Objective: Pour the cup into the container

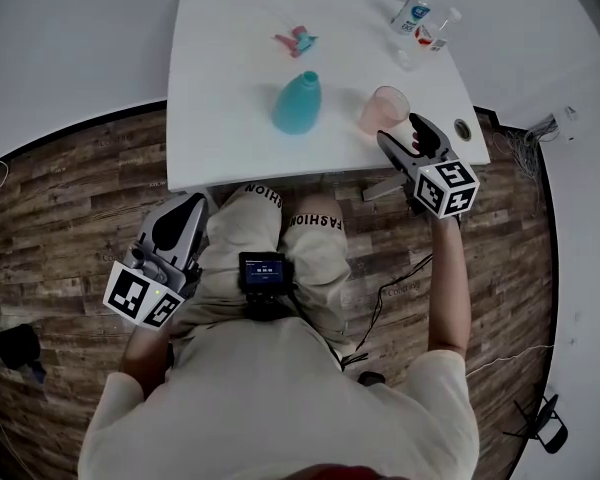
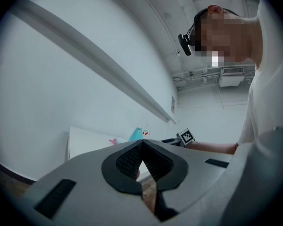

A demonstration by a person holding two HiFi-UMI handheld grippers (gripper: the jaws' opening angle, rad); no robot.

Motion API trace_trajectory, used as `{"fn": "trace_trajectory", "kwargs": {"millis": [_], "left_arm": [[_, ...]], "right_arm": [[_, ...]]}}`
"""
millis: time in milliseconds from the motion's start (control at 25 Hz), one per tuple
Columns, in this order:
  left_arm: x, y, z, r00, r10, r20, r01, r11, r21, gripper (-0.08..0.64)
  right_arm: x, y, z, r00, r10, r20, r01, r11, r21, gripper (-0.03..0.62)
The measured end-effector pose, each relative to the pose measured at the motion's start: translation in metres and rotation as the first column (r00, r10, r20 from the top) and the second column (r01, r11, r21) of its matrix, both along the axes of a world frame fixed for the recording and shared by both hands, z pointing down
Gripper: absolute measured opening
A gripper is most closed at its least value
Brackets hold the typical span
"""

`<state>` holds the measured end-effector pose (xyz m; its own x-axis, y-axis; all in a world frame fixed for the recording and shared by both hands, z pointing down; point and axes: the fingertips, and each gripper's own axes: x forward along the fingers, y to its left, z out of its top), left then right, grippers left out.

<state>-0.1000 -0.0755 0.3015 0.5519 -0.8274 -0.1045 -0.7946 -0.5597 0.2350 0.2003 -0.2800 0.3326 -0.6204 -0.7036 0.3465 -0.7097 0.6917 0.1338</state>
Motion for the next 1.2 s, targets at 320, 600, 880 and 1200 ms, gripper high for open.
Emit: {"fn": "trace_trajectory", "kwargs": {"millis": [320,600,880,1200], "left_arm": [[-0.003,0.002,0.002,1.000,-0.010,-0.001,0.010,1.000,-0.004,0.012],[-0.005,0.001,0.002,1.000,-0.018,0.001,0.018,1.000,-0.005,0.012],[0.000,-0.001,0.001,1.000,-0.013,0.011,0.013,1.000,0.000,0.012],[0.003,-0.012,0.004,0.999,-0.029,0.035,0.030,0.999,-0.012,0.012]], "right_arm": [[0.002,0.004,0.001,1.000,0.014,0.004,-0.014,1.000,0.013,0.330],[0.000,0.002,-0.002,1.000,0.012,0.011,-0.013,0.999,0.034,0.330],[0.000,0.001,-0.005,1.000,0.007,0.016,-0.008,0.999,0.046,0.330],[0.001,0.002,0.000,1.000,-0.009,0.017,0.008,0.998,0.057,0.330]]}}
